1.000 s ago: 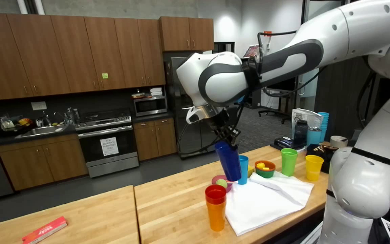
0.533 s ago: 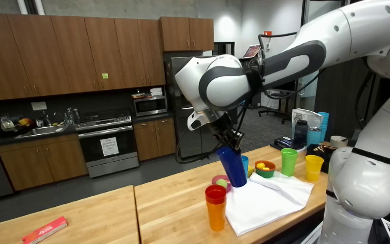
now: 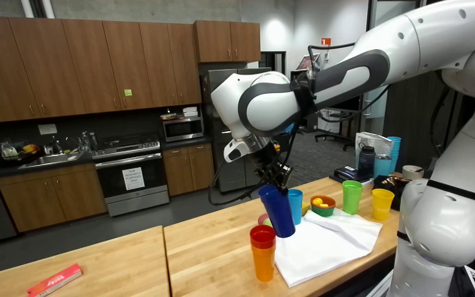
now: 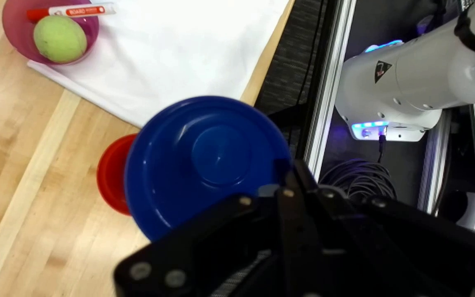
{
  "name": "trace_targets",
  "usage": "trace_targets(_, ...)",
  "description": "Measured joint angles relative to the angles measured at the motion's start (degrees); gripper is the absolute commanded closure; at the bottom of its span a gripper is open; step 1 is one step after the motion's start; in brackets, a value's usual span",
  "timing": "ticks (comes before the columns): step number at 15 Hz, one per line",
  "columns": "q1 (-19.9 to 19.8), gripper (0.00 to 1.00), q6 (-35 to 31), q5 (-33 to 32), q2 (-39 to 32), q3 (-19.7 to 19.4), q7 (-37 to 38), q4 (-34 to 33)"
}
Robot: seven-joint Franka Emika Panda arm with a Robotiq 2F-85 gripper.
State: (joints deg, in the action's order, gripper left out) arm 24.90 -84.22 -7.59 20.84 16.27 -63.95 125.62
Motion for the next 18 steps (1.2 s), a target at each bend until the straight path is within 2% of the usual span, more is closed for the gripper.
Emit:
trace_targets(11, -1.0, 0.99, -10.2, 0.7, -3.9, -0.2, 0.0, -0.4)
trace_targets(18, -2.0, 0.99, -12.4, 0.7, -5.0, -0.2, 0.0, -0.5)
